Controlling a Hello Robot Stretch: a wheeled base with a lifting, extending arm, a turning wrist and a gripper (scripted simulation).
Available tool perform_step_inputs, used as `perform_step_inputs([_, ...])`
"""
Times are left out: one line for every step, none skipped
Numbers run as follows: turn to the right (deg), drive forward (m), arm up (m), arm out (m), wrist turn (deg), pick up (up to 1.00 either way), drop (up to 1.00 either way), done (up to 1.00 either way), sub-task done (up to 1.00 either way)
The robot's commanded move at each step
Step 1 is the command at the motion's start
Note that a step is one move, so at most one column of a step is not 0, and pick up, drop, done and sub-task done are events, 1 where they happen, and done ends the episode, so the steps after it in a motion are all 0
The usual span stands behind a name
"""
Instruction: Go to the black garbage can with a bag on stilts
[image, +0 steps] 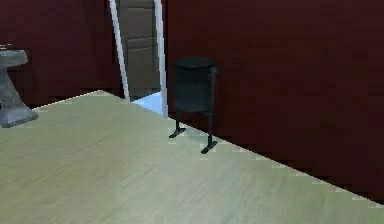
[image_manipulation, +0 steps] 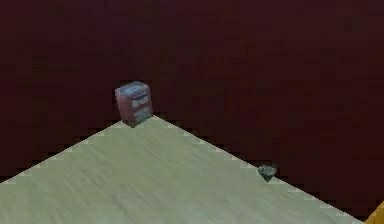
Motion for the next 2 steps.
perform_step_inputs([6.0, 0.0, 0.0, 0.0, 0.0, 0.0, 0.0, 0.0, 0.0])
perform_step_inputs([0.0, 1.0, 0.0, 0.0, 0.0, 0.0, 0.0, 0.0, 0.0])
